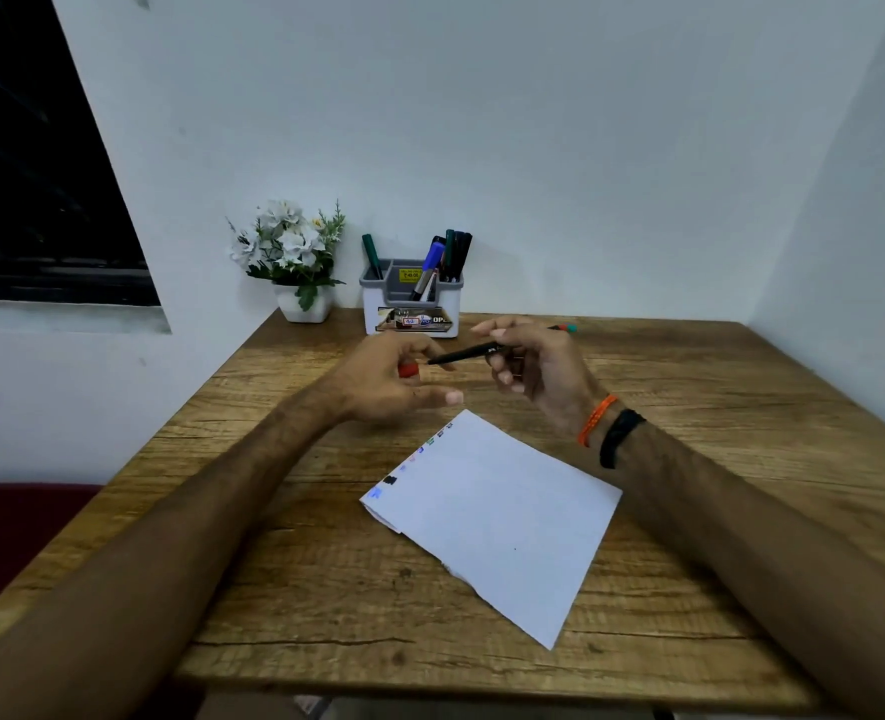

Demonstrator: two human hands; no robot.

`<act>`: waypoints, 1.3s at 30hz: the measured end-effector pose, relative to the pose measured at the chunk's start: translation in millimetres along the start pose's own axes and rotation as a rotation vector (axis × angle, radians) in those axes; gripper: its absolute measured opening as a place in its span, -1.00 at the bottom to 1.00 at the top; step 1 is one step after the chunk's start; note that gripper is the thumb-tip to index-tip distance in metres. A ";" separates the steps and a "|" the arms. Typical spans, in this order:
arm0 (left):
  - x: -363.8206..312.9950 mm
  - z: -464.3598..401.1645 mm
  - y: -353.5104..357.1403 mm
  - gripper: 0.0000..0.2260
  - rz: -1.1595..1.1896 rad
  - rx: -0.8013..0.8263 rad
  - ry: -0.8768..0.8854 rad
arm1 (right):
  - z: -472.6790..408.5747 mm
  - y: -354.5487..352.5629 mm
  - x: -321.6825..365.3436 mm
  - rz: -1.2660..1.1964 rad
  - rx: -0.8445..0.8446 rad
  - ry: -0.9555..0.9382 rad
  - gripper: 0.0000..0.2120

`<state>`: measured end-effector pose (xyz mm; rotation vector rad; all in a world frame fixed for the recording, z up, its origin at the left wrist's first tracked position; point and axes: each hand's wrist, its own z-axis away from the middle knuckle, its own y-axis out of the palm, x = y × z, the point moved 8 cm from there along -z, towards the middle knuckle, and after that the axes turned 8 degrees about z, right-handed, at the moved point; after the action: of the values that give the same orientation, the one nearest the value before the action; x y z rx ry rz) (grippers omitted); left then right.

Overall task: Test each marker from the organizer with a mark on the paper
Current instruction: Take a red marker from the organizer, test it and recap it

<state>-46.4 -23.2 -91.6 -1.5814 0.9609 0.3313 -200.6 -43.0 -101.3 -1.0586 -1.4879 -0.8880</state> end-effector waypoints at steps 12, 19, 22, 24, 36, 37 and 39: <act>10.7 14.4 18.3 -0.58 -0.058 0.121 -0.039 | 30.2 -3.0 -10.3 0.263 -0.009 0.012 -0.87; 5.4 17.1 22.3 -0.66 -0.095 0.183 0.034 | 28.9 11.3 -21.9 0.230 0.004 0.118 -0.78; 9.7 15.0 22.2 -0.69 -0.085 0.172 0.030 | 28.1 13.1 -25.0 0.323 -0.016 0.086 -0.91; 14.0 13.7 22.6 -0.71 -0.098 0.171 0.018 | 24.9 12.5 -26.1 0.350 -0.025 0.074 -0.86; 13.1 12.6 23.5 -0.71 -0.107 0.206 0.047 | 17.2 7.8 -30.5 0.606 -0.094 -0.057 -0.72; 12.5 12.2 23.6 -0.70 -0.120 0.211 0.054 | 17.0 7.7 -29.5 0.626 -0.095 -0.065 -0.71; 12.0 12.1 25.0 -0.69 -0.135 0.230 0.051 | 16.7 8.1 -28.2 0.649 -0.095 -0.086 -0.70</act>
<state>-53.6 -15.9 -120.0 -1.4405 0.8929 0.0831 -197.0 -29.3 -131.9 -1.5435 -1.0618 -0.4544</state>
